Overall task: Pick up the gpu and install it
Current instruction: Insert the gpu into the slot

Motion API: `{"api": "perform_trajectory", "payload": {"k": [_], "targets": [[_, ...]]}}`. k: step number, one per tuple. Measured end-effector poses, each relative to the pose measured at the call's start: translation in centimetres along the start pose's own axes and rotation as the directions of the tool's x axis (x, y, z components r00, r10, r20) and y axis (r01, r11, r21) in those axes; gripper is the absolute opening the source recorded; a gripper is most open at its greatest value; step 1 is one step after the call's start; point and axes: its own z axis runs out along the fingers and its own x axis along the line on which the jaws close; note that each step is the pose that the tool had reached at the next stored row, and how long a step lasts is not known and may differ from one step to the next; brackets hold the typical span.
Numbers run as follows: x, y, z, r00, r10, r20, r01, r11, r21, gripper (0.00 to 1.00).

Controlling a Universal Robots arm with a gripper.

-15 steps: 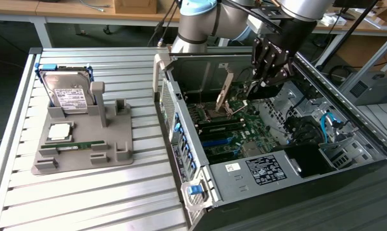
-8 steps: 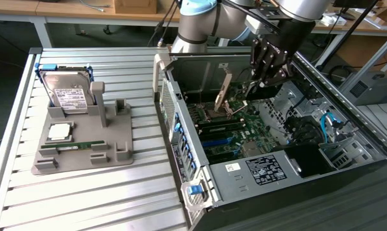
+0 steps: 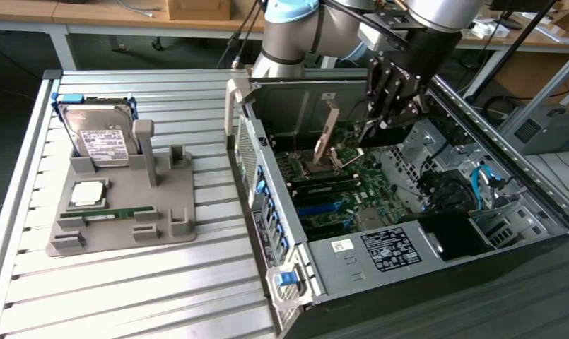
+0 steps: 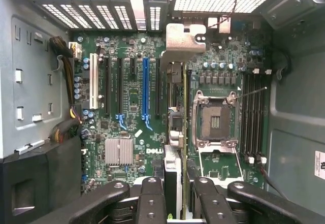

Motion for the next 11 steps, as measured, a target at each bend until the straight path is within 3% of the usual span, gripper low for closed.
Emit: {"api": "perform_trajectory", "payload": {"k": [11], "targets": [[0.32, 0.16, 0.62, 1.0000, 0.008, 0.0002, -0.008, 1.0000, 0.0002, 0.27]]}}
